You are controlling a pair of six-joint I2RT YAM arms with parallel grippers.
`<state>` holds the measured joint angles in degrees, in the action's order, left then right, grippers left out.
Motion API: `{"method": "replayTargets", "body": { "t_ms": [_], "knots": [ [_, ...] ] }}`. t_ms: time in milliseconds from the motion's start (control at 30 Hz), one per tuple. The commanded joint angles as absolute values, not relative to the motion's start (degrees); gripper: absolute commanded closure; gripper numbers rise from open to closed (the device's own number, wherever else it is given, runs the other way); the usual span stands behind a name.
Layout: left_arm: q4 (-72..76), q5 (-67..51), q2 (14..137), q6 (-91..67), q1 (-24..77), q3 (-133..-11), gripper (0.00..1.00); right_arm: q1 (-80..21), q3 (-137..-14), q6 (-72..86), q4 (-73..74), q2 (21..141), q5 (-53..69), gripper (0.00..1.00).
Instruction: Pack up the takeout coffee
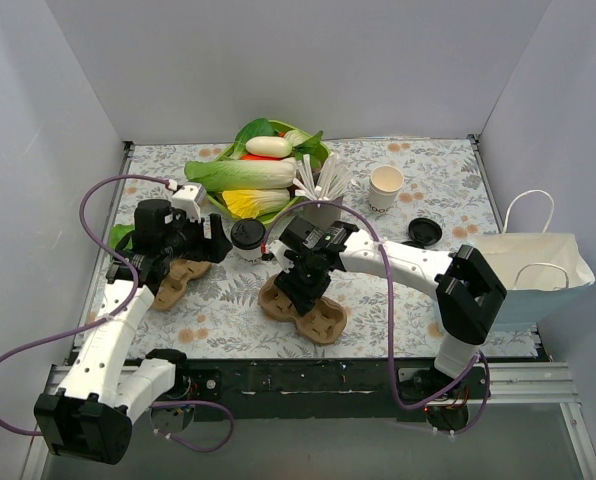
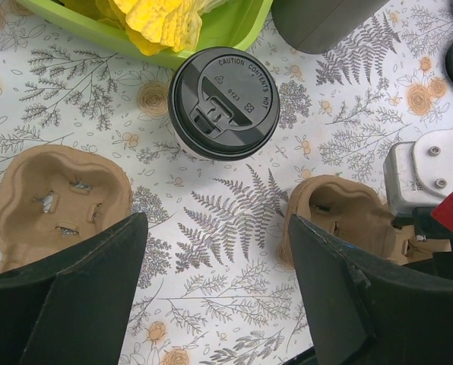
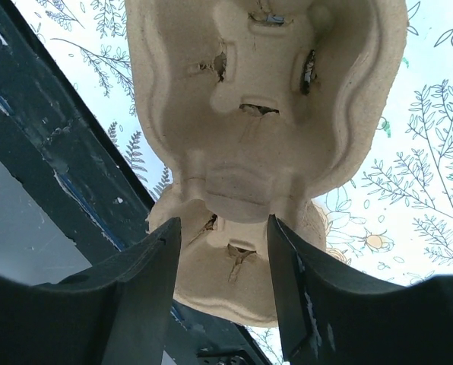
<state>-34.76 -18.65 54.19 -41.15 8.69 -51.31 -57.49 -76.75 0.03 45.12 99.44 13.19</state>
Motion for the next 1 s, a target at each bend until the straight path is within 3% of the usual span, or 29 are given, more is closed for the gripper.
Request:
{"method": "replayTargets", "body": {
  "t_ms": [0,833,967],
  "knots": [
    [-34.72,-18.98,52.21,-40.78,8.17,-50.89,0.25,-57.83,-78.49,0.62,45.7,99.49,14.15,0.44],
    [-33.75,-19.34,52.56,-40.87,7.73,-49.66,0.25,-58.88,-79.63,0.79,45.97,103.88,10.12,0.42],
    [-33.4,-19.25,52.56,-40.87,7.73,-49.48,0.24,-59.94,-79.98,0.18,46.14,104.15,8.53,0.51]
  ]
}}
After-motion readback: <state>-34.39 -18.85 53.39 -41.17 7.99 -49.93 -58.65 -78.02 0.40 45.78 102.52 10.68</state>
